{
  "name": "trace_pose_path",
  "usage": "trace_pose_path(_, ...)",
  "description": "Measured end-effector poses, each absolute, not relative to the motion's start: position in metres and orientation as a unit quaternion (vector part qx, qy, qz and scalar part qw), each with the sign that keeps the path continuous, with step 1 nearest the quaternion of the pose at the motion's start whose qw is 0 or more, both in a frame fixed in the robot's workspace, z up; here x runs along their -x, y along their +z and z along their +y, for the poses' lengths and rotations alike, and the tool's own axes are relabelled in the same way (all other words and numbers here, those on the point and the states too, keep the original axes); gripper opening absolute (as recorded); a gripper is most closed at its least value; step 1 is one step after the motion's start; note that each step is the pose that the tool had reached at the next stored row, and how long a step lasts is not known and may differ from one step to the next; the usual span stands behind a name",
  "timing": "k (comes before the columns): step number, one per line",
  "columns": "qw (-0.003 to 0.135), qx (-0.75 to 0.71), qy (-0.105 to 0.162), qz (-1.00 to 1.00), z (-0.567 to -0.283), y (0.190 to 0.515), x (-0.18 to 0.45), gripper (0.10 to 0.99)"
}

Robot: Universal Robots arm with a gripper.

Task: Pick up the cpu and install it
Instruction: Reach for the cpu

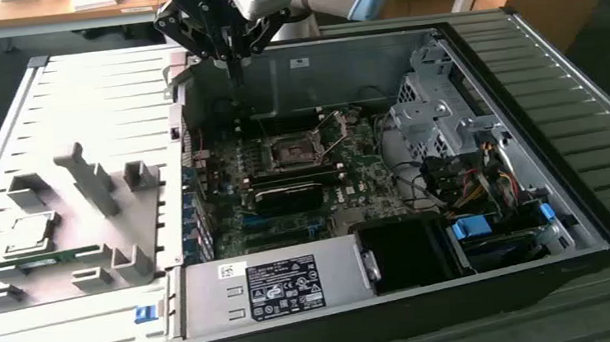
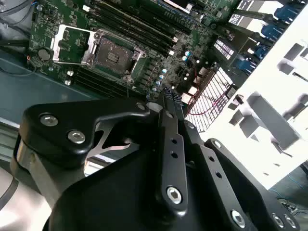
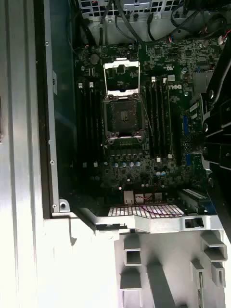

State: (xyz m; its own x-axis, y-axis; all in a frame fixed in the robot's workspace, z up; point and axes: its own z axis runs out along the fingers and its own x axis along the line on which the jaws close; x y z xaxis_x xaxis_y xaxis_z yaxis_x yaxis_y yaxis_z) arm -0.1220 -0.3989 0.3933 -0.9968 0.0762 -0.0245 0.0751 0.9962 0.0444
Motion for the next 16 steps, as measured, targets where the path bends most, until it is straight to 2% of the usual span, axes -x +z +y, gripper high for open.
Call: trace_pose_path(16,0.013,-0.038,0.022,0.999,-0.3989,0.393,0.1309,0.122)
